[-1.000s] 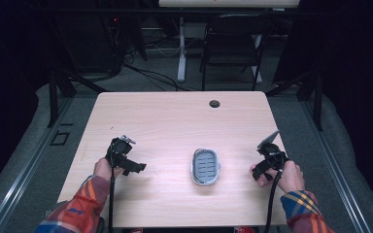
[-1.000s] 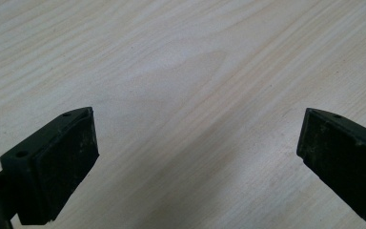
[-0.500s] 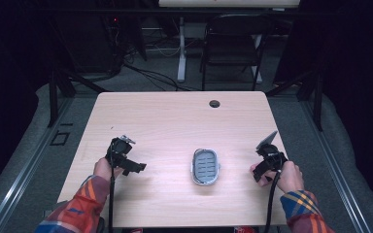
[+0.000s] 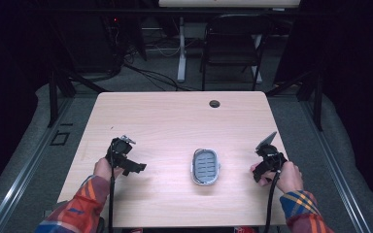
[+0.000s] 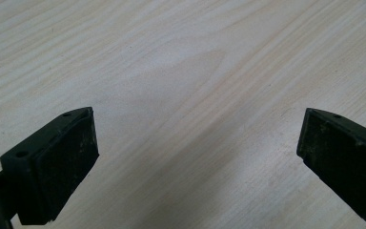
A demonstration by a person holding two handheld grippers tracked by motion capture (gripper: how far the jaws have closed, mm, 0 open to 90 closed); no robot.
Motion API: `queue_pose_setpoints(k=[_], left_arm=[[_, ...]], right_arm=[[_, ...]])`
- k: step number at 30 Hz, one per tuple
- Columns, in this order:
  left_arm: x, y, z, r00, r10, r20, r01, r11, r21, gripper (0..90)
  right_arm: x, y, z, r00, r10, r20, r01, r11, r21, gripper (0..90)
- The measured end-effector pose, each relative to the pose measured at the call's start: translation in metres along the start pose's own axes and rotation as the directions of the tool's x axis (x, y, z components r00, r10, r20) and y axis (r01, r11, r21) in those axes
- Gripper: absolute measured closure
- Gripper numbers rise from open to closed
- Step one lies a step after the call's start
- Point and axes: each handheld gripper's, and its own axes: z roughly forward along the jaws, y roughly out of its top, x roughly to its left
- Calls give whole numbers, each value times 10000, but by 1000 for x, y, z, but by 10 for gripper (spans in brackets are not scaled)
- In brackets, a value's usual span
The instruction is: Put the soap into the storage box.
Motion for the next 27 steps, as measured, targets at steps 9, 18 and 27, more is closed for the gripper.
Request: queue_pose_setpoints(k=[9,18,27], left_arm=[[0,0,0,10000,58,-1,-58,10000,36,1],[0,0,1,10000,63,20,-63,10000,54,1],[0,0,1,10000,76,28,-76,9999,110,1]], right_arm=[[0,-1,-2,9999,15,125,-12,9997,-250,369],[-2,-1,-3,10000,1,75,1,9999,-170,370],[0,-4,-10,10000,-18,-12,18,9989,-467,370]])
